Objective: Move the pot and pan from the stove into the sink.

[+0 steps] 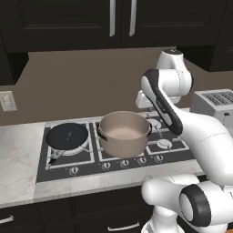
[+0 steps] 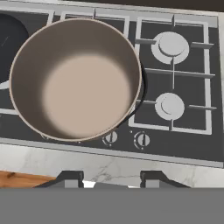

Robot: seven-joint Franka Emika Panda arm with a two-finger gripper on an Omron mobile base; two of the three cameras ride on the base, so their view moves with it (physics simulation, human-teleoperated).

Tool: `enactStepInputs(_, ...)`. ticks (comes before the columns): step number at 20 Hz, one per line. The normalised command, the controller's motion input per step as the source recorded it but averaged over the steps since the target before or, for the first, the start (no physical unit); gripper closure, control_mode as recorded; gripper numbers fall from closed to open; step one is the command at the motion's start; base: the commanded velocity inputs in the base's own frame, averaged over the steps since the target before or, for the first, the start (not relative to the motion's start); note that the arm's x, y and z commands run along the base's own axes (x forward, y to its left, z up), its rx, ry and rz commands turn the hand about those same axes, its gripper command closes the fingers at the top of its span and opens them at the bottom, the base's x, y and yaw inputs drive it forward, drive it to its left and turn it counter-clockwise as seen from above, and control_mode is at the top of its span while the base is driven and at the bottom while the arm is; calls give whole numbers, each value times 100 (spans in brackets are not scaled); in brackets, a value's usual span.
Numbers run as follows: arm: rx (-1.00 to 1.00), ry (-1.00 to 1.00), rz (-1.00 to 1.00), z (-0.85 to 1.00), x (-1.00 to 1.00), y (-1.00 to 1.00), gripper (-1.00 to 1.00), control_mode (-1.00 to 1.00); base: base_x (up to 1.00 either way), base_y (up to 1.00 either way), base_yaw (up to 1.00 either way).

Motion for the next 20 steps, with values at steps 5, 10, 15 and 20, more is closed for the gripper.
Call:
enactStepInputs(5, 0, 0, 0, 0, 0, 0, -100, -100, 0, 0, 0)
enactStepInputs(10, 0, -1, -1, -2, -7, 0, -100, -100, 0, 0, 0)
enactStepInputs(15, -1, 0, -8, -8, -3, 0, -100, -100, 0, 0, 0)
enactStepInputs(20, -3, 1, -16, -14, 3, -7, -100, -100, 0, 0, 0)
